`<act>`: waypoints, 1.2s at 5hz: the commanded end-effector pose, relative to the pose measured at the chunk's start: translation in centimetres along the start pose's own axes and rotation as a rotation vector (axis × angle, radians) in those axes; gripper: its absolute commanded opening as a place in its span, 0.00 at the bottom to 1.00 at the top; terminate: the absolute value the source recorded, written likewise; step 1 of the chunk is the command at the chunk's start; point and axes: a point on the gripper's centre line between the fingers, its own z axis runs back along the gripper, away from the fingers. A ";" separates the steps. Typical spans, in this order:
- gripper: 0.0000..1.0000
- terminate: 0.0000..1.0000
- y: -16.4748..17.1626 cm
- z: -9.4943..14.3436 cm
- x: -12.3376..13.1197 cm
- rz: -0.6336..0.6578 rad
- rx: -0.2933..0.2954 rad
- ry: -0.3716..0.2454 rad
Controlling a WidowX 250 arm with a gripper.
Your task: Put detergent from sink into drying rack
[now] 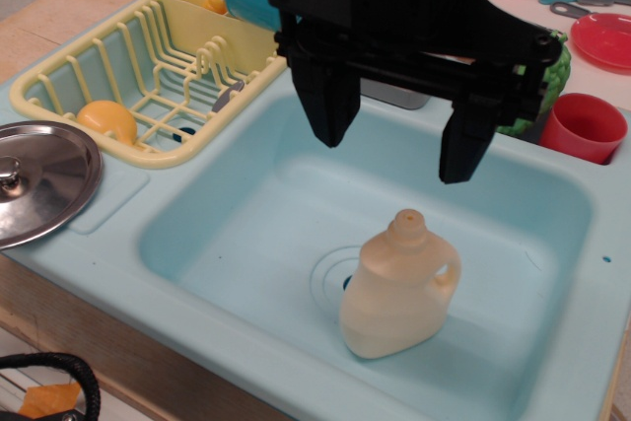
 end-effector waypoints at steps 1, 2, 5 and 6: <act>1.00 0.00 0.0 0.0 0.0 0.000 0.000 0.000; 1.00 0.00 -0.4 -0.3 -0.6 -0.256 -0.010 -0.050; 1.00 0.00 -1.3 -3.8 -0.6 -0.655 -0.205 -0.090; 1.00 0.00 -0.9 -5.1 -0.9 -0.614 -0.242 -0.053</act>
